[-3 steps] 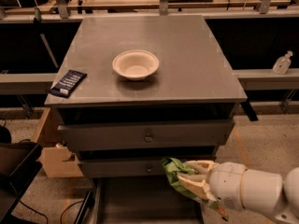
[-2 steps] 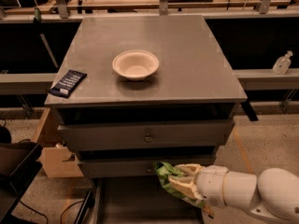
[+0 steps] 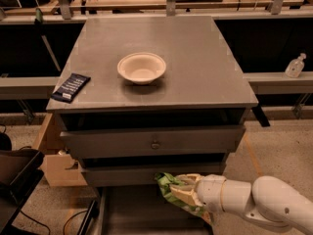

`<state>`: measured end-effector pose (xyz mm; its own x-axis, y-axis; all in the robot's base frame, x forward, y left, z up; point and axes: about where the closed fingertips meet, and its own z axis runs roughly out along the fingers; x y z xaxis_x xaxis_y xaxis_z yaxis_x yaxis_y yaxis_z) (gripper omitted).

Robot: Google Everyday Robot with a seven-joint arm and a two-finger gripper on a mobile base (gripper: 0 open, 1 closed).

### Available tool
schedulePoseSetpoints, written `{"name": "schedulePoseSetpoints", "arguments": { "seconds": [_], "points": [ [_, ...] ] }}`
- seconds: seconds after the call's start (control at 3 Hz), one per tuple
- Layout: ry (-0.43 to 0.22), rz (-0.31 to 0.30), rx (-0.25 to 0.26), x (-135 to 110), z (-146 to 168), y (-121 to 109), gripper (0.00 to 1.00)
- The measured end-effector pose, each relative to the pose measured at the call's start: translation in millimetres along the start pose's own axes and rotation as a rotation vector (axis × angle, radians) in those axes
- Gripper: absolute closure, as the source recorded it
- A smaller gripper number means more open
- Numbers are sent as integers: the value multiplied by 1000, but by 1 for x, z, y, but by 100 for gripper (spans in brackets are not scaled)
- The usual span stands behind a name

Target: Place green rice chip bag into bottom drawer

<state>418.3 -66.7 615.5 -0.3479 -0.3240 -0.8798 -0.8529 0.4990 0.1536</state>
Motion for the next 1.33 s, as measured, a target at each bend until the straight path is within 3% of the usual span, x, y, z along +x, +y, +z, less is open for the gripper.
{"name": "schedulePoseSetpoints", "arguments": {
  "seconds": [0.33, 1.0, 1.33],
  "points": [
    [21, 22, -24, 16, 25, 0, 100],
    [54, 26, -100, 106, 147, -11, 100],
    [67, 4, -98, 132, 181, -14, 100]
  ]
}}
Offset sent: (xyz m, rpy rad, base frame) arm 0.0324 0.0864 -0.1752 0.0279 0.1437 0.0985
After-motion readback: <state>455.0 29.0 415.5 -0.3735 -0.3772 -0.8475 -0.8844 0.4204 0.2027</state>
